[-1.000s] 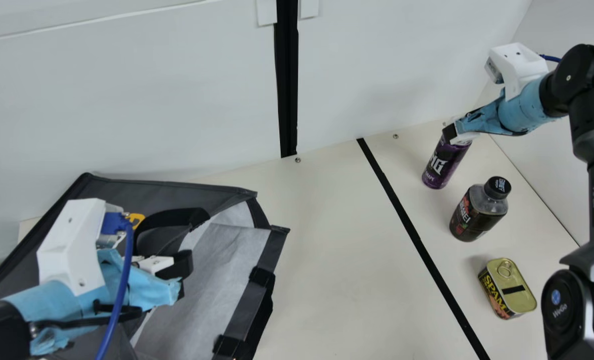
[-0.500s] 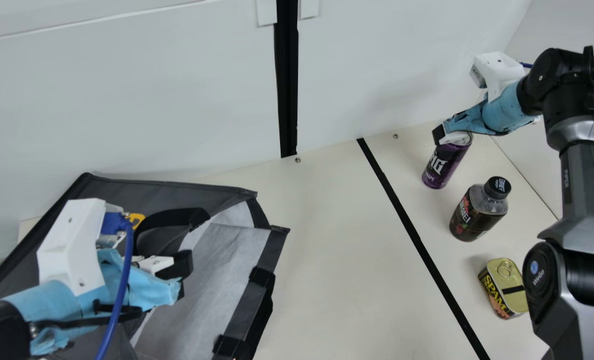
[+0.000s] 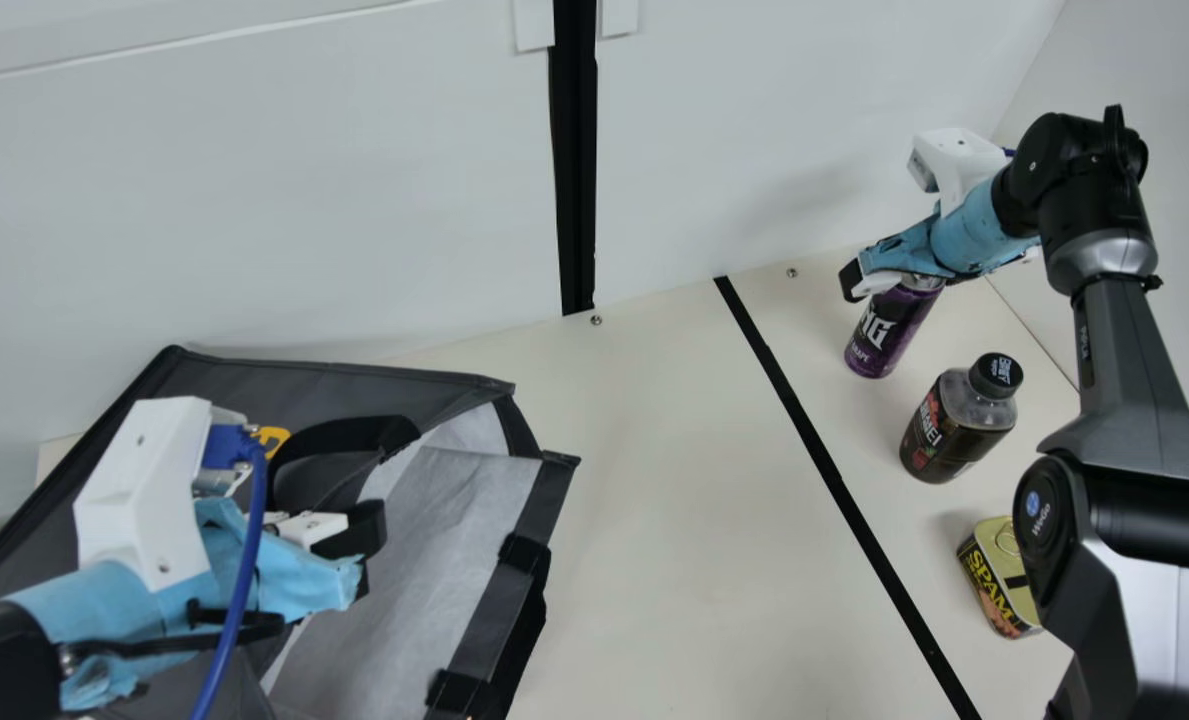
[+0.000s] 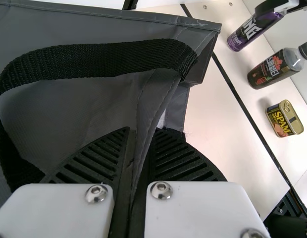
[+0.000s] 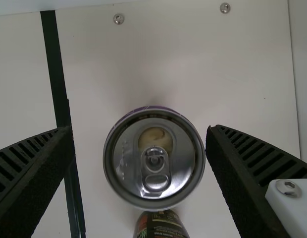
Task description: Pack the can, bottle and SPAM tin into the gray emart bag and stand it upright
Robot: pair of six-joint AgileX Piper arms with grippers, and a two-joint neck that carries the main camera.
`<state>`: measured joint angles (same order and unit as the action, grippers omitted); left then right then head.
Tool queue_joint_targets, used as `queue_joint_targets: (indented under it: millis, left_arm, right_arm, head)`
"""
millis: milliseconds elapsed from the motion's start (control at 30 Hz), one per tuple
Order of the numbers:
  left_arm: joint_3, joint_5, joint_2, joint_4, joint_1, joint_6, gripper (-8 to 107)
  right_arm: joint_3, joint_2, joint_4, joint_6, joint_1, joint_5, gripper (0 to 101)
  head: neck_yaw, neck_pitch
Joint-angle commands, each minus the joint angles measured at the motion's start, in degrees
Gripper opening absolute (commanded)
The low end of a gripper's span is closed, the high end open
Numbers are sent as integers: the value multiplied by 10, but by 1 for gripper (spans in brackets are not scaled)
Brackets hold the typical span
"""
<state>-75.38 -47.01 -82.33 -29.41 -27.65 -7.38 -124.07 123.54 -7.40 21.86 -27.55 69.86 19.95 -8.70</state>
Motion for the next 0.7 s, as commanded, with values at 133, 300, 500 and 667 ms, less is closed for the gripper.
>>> queue_joint_targets:
  millis: [133,300,500,667]
  left_arm:
    - [0,0,0,0,0,0,-8]
    - [0,0,0,0,0,0,-8]
    - [0,0,0,0,0,0,-8]
    - [0,0,0,0,0,0,-8]
  right_arm:
    - [-13,19,5,1,2,0,75]
    - [-25,29,11,7,3,0,42]
    - [-42,32,14,22,5,0,1]
    - [-53,27,9,37,8,0,0]
  head:
    - [0,-13]
    - [0,-13]
    - [0,-13]
    - [0,-13]
